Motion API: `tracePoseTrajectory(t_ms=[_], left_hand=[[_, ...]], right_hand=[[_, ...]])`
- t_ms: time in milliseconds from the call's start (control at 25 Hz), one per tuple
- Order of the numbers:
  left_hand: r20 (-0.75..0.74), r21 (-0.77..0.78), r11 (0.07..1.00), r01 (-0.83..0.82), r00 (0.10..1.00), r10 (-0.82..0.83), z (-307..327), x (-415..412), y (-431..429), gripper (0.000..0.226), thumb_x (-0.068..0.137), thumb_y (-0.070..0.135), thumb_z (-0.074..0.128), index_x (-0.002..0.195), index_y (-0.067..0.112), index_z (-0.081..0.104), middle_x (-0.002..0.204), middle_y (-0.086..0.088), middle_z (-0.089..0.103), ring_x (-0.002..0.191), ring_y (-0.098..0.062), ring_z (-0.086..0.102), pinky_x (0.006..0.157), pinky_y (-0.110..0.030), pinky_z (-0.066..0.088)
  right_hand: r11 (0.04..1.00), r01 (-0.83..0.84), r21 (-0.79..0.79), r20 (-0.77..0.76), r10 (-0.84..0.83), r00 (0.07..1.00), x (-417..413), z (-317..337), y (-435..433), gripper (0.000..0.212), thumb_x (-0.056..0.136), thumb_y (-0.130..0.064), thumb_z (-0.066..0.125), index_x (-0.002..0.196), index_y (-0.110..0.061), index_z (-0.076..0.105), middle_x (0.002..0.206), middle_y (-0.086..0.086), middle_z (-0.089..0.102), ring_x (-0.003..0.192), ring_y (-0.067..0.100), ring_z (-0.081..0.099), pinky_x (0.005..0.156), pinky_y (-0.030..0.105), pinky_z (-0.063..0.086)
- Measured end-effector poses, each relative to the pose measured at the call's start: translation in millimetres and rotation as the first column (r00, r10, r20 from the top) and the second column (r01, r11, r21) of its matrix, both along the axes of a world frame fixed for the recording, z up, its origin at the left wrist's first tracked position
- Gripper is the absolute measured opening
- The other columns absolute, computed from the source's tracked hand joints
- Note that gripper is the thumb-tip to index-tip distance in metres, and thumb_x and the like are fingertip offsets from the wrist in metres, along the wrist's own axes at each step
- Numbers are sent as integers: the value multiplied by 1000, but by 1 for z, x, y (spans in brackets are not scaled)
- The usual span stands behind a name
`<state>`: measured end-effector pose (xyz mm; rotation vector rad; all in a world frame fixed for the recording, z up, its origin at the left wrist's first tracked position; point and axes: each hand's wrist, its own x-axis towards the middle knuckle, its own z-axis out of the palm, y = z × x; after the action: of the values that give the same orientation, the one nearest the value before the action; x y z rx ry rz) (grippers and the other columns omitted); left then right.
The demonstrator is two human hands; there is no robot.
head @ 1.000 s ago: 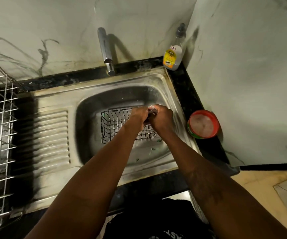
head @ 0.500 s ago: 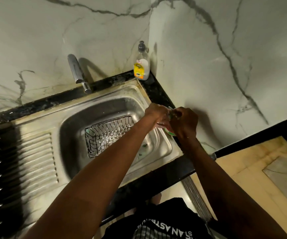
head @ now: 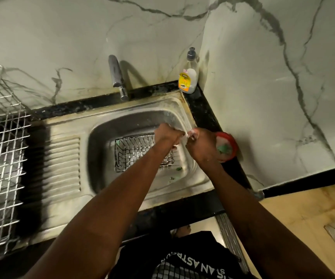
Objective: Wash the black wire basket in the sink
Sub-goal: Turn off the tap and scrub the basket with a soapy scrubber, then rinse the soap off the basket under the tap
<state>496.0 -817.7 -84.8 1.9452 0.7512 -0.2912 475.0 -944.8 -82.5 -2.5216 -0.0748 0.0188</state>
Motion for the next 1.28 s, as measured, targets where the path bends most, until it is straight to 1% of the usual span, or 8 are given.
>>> tracePoseTrajectory(t_ms=[240, 360, 520, 760, 880, 960, 1120, 1280], left_hand=[[44, 50, 984, -168, 985, 166, -10, -19, 77, 17, 84, 24, 79, 83, 11, 68, 86, -12, 75, 75, -24, 75, 74, -41, 64], [52, 62, 973, -222, 974, 219, -15, -22, 105, 26, 87, 25, 77, 68, 16, 61, 73, -6, 71, 76, -24, 75, 76, -40, 63], [96, 153, 935, -321, 946, 309, -20, -10, 134, 38, 86, 40, 76, 60, 17, 60, 68, -3, 69, 70, -19, 72, 79, -37, 62], [167, 260, 886, -384, 922, 350, -14, 37, 149, 52, 88, 64, 63, 68, 15, 63, 75, -4, 68, 66, -15, 64, 64, -32, 57], [201, 294, 859, -419, 906, 373, -9, 63, 157, 58, 84, 70, 63, 64, 15, 63, 69, -3, 63, 67, -18, 61, 58, -31, 49], [218, 302, 858, -417, 906, 363, -8, 78, 164, 55, 85, 65, 65, 66, 14, 65, 68, -3, 64, 67, -19, 63, 58, -32, 52], [194, 313, 871, -380, 923, 333, -16, 95, 184, 24, 89, 31, 67, 75, 11, 68, 79, -7, 70, 74, -24, 67, 72, -40, 60], [189, 276, 865, -419, 906, 379, -16, 101, 185, 26, 91, 28, 66, 70, 14, 58, 77, -6, 65, 69, -20, 63, 62, -33, 55]], right_hand=[[983, -180, 30, -41, 181, 983, 10, -29, 70, 15, 75, -24, 57, 68, -15, 66, 71, 7, 71, 66, 27, 65, 59, 23, 35], [978, -206, 15, -94, 206, 974, 23, -45, 94, 8, 77, -16, 64, 73, -17, 70, 71, 2, 71, 66, 21, 66, 61, 21, 37], [969, -242, 46, -105, 246, 964, 38, -59, 119, 16, 79, -16, 56, 65, -16, 64, 62, -4, 64, 58, 15, 60, 53, 24, 43], [934, -353, 52, -50, 356, 933, 68, -80, 139, 20, 72, -12, 49, 52, -12, 54, 47, -2, 50, 45, 13, 45, 46, 29, 36], [917, -392, 72, -40, 395, 918, 79, -82, 147, 21, 66, -10, 49, 47, -16, 43, 43, -6, 39, 42, 7, 38, 45, 17, 22], [919, -390, 65, -53, 393, 918, 86, -84, 151, 26, 69, -8, 52, 47, -17, 43, 44, -6, 43, 43, 6, 41, 45, 15, 25], [918, -385, 91, -45, 390, 920, 91, -93, 159, 16, 78, -3, 62, 68, -11, 73, 70, 3, 73, 61, 17, 66, 58, 25, 51], [927, -359, 109, -58, 366, 929, 87, -93, 164, 15, 81, -3, 63, 70, -4, 73, 72, 11, 73, 66, 25, 68, 65, 35, 49]])
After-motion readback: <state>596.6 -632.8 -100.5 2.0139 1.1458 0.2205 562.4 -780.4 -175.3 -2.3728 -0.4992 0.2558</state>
